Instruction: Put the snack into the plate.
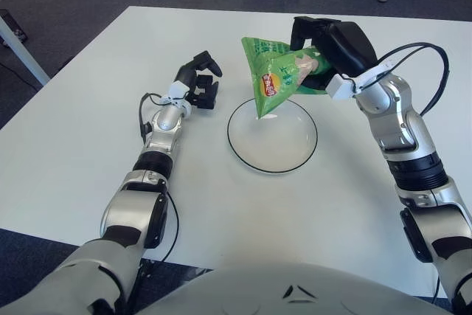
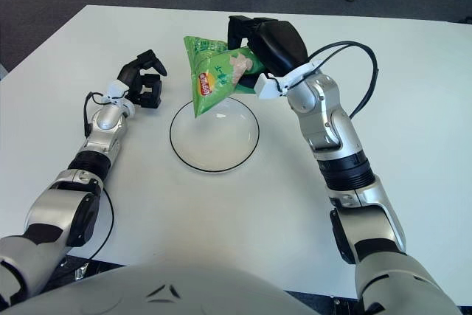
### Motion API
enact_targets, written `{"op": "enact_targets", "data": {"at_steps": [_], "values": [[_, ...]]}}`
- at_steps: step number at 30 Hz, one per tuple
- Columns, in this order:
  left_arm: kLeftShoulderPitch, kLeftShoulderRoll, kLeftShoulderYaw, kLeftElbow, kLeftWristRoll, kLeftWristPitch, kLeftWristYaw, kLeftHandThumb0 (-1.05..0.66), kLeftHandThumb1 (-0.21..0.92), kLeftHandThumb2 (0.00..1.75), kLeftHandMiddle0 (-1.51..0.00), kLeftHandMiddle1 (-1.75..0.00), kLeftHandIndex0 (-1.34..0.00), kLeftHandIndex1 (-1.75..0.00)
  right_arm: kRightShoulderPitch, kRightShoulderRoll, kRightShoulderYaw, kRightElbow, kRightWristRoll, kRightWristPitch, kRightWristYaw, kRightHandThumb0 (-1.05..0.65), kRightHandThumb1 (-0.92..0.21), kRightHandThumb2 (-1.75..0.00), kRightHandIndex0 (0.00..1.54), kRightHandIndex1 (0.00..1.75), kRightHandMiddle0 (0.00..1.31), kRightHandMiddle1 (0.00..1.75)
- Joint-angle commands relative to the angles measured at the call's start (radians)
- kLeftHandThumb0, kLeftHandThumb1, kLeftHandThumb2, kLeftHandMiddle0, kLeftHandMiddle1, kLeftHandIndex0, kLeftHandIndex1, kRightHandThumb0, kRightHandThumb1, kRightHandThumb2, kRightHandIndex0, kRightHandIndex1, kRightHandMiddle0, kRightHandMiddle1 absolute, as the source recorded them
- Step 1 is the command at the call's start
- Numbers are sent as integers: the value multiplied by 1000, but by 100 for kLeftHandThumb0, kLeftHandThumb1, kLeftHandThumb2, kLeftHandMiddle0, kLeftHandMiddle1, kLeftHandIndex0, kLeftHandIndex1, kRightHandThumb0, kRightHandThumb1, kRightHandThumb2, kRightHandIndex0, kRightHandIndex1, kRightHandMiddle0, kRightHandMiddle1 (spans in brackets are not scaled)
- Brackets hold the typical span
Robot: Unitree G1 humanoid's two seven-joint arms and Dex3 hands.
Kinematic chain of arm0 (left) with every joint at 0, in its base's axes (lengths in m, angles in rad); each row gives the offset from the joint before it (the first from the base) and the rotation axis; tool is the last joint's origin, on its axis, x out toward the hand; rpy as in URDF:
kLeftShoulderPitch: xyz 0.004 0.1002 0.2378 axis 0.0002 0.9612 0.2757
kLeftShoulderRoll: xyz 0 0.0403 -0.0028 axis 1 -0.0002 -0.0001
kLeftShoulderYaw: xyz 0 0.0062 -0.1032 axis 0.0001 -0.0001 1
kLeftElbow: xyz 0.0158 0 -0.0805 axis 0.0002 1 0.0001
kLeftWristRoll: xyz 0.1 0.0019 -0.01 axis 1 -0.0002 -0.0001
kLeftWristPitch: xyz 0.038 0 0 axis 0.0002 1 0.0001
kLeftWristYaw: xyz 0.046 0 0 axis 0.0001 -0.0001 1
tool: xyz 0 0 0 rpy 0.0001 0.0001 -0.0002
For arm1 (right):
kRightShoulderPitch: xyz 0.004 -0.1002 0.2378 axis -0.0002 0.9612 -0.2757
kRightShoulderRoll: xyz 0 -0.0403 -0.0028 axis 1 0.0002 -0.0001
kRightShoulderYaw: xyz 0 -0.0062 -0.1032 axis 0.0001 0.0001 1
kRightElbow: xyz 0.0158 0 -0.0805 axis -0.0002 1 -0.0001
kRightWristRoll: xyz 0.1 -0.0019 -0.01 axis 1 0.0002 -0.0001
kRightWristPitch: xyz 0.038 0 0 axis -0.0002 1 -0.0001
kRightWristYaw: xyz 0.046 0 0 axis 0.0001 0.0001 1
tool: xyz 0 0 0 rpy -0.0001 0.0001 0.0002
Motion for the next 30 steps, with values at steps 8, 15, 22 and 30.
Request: {"op": "enact_targets", "data": {"at_steps": [8,15,22,30], "values": [[91,-29,1,37,-4,13,7,-46,37,124,-129,-175,-57,-175,13,6,22,4,80,-35,90,0,7,-175,88,173,68,175],[92,-28,3,34,-7,16,-1,-46,38,124,-129,-175,-57,-175,21,0,29,-35,95,10,177,0,7,-174,89,171,68,175],[91,-29,6,34,-18,23,-13,-46,38,124,-128,-175,-56,-175,26,-5,36,-85,132,98,304,0,5,-170,91,167,66,175],[91,-28,9,35,-29,26,-27,-46,38,123,-127,-175,-56,-175,39,-12,36,-118,148,118,356,0,3,-171,88,172,64,175]]}}
